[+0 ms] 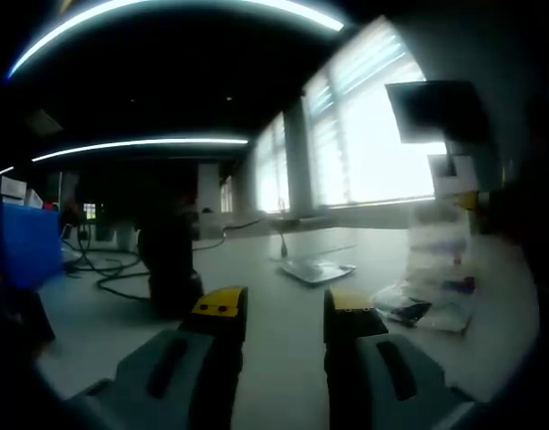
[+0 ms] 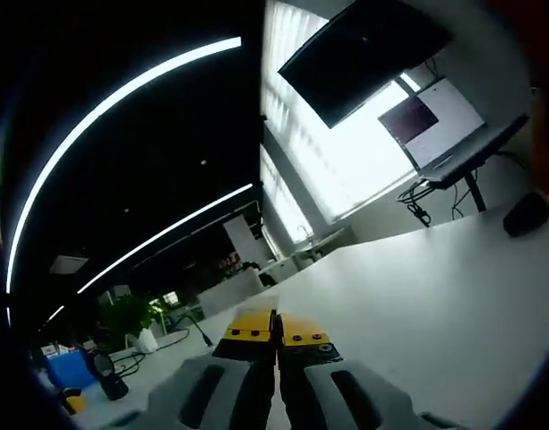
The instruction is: Clip sheet goods on table flip sheet goods clip sheet goods scan sheet goods put sheet goods back to table
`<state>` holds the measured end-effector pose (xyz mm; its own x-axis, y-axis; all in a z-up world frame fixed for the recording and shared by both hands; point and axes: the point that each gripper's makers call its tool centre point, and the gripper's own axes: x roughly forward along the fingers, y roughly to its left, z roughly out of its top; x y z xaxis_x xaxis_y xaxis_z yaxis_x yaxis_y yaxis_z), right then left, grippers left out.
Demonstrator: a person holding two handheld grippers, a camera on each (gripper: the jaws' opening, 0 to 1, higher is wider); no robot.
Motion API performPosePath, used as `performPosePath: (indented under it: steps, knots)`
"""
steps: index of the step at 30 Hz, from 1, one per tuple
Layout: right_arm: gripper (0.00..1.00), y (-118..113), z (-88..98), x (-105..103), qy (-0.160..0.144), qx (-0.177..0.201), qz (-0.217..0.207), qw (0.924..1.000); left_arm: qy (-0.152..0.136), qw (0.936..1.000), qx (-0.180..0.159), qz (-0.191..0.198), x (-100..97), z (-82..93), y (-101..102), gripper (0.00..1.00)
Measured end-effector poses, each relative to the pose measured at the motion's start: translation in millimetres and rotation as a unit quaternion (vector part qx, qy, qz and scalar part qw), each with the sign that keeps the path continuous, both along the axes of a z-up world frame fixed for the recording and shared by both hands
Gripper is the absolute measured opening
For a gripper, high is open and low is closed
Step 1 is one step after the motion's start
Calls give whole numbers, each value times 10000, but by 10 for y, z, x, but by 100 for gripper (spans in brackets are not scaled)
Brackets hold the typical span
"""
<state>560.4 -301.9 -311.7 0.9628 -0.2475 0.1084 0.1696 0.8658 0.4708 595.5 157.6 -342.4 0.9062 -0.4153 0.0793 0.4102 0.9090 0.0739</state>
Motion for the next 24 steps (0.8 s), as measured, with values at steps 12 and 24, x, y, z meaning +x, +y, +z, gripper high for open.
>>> performPosePath:
  steps: [12, 24]
  knots:
    - [0, -148, -217, -50, 281, -257, -357, 9986, 0, 10000, 4, 6, -1, -4, 3, 27]
    - [0, -230, -291, -97, 549, -1026, -678, 9909, 0, 10000, 21, -2, -3, -7, -3, 27]
